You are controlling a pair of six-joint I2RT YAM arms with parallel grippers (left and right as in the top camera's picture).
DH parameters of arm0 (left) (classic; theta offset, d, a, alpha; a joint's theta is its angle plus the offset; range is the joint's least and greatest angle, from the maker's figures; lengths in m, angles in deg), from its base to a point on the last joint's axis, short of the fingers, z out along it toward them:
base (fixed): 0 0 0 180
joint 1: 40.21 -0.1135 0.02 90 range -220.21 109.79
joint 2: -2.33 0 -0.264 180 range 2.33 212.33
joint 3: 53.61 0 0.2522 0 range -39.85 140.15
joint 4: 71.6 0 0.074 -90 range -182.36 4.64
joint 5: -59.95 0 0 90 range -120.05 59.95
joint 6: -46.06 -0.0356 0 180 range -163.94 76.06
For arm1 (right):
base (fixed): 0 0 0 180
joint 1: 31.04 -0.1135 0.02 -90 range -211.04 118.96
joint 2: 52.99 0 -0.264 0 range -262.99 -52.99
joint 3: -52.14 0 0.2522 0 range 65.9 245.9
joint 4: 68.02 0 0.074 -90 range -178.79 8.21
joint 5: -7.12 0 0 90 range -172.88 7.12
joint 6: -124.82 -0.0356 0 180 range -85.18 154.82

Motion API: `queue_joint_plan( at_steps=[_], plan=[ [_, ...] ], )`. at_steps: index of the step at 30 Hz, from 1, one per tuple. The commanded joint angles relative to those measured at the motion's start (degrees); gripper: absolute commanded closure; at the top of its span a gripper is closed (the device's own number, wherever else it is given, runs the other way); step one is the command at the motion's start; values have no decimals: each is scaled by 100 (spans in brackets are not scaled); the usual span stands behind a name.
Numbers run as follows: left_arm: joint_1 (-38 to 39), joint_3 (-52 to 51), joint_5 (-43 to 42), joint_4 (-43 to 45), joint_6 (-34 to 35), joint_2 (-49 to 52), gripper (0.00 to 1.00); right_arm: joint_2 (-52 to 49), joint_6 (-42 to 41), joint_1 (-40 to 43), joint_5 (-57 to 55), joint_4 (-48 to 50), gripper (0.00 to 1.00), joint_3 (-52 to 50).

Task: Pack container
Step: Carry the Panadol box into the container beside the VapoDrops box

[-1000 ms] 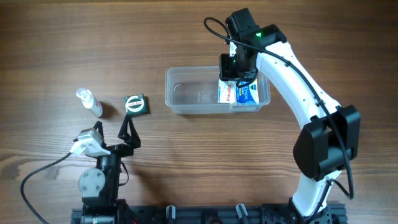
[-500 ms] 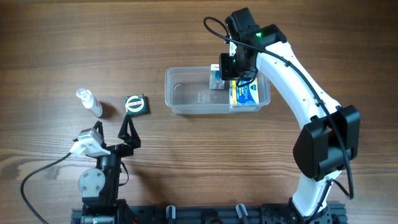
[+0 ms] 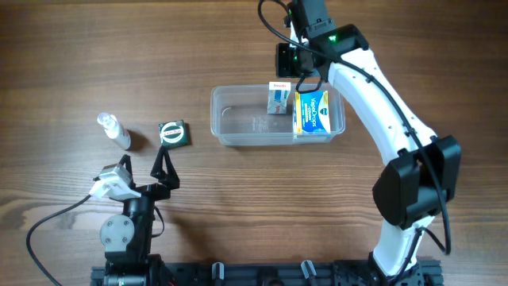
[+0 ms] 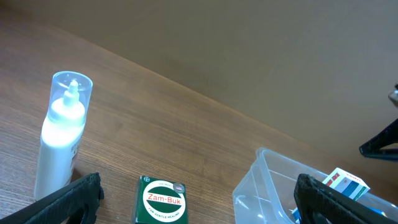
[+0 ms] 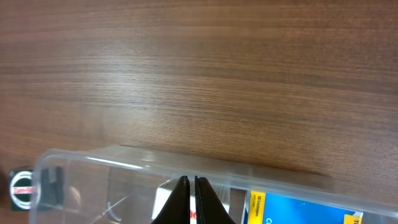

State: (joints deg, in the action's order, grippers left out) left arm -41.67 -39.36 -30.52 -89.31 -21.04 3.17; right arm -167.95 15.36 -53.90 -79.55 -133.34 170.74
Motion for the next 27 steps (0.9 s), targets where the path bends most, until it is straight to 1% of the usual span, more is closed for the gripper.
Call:
queue_joint_plan(
  at_steps=[1,6,8,13,17,20,23,27],
  plan=[
    [28,-15,-9,-33,28,-35,0,-365,-4,-39,-138,11,96,79],
    [28,-15,-9,-33,28,-35,0,-452,2,-44,-24,-103,96,81],
    [28,-15,-9,-33,26,-35,0,-452,4,-46,205,-361,96,79],
    [28,-15,-9,-33,26,-35,0,-452,20,-44,367,-929,96,81],
    [28,-15,-9,-33,28,-35,0,-450,-2,-44,732,-1163,96,81],
    [28,-17,-9,-33,28,-35,0,-439,-4,-44,728,-1405,96,87],
    [28,-15,-9,-33,28,-35,0,-387,-4,-44,723,-1388,96,153],
    [28,-15,-9,-31,28,-35,0,-118,11,-44,525,-1427,96,625]
  ],
)
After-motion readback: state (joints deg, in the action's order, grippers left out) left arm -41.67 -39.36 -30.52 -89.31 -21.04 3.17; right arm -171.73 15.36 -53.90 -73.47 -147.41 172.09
